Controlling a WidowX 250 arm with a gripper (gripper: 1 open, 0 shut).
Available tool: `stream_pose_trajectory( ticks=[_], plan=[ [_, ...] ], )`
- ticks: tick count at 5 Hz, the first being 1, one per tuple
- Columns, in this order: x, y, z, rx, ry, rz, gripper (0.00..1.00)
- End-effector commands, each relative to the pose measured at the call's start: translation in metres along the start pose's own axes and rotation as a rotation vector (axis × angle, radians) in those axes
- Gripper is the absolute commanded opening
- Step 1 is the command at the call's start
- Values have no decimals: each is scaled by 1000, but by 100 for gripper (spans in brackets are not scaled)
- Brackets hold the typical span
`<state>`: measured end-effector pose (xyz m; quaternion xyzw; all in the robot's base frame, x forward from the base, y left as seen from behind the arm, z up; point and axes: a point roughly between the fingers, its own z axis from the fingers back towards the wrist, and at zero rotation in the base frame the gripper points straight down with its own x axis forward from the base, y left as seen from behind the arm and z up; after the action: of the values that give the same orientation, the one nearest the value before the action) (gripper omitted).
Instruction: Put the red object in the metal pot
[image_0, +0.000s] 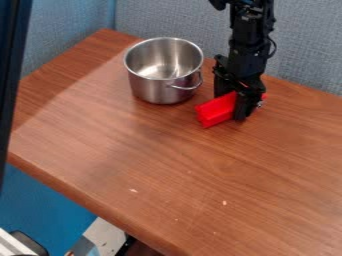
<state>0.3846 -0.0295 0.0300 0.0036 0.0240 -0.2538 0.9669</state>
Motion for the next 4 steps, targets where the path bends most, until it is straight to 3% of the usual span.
stream_pose_trajectory(
  ticks=[1,4],
  plan=[
    [4,-5,36,51,-74,-16,0],
    [-1,-6,41,72,-62,9,0]
  ],
)
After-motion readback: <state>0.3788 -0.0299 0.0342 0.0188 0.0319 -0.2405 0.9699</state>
